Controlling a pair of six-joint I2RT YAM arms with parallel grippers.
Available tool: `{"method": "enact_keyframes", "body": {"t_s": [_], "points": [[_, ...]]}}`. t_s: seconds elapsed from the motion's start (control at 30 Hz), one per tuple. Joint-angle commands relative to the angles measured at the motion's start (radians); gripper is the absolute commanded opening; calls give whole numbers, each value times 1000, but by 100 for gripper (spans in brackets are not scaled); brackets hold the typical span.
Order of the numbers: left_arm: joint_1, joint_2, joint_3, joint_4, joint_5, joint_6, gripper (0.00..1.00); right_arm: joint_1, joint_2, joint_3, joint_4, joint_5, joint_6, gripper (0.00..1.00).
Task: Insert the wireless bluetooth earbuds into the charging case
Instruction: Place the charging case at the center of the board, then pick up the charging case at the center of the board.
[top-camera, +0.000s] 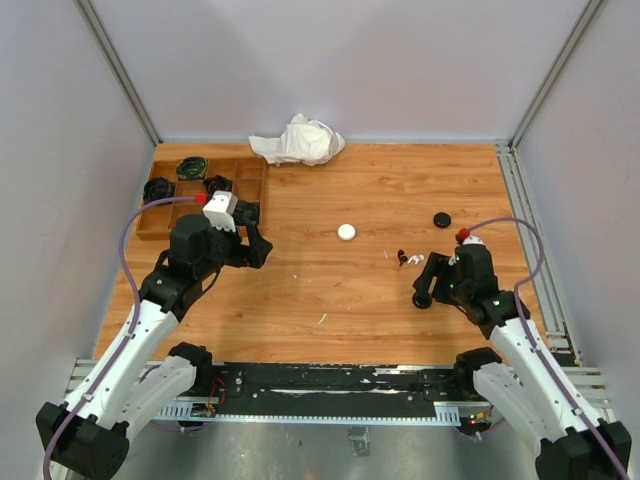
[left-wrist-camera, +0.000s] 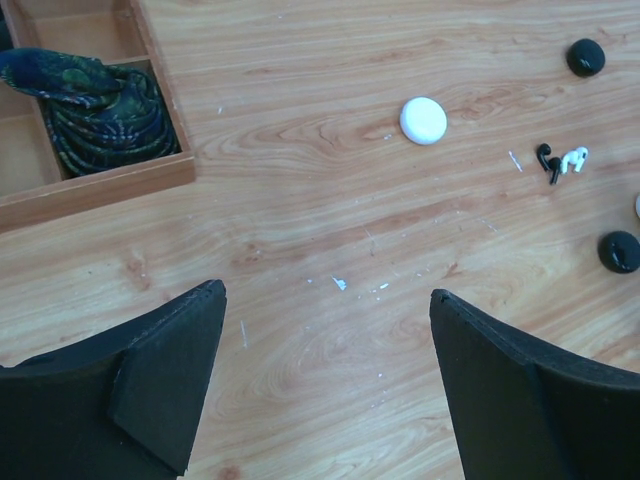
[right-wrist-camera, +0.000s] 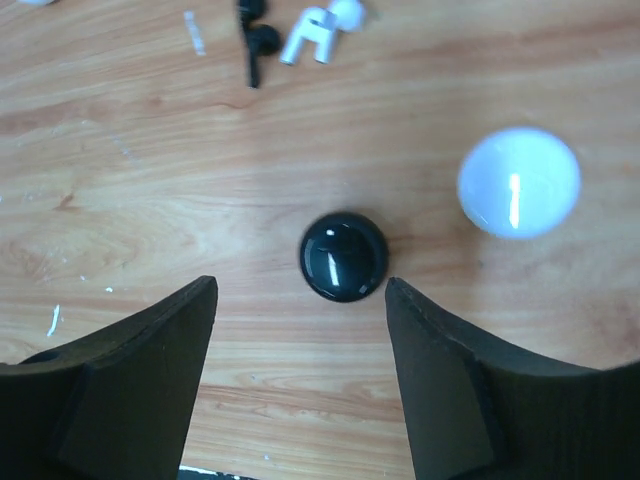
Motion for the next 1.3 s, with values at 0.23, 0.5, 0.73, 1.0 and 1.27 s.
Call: {"method": "enact_keyframes", "body": {"t_s": [0.23,0.5,0.73,1.0,1.27], "points": [[6,4,-10,45,88,-17,89,376,469,268,338,156,-266,80],[11,30,1,33,87,-13,89,430,795,433,548,103,-370,84],[27,18,-10,25,71,-5,89,453,1024,582,561,172,-416,82],[29,9,-15,24,85,-10,89,453,1185,708,536,175,-463,76],[29,7,-20,33,110,-18,88,451,1237,723,520,143,-484,67]]}}
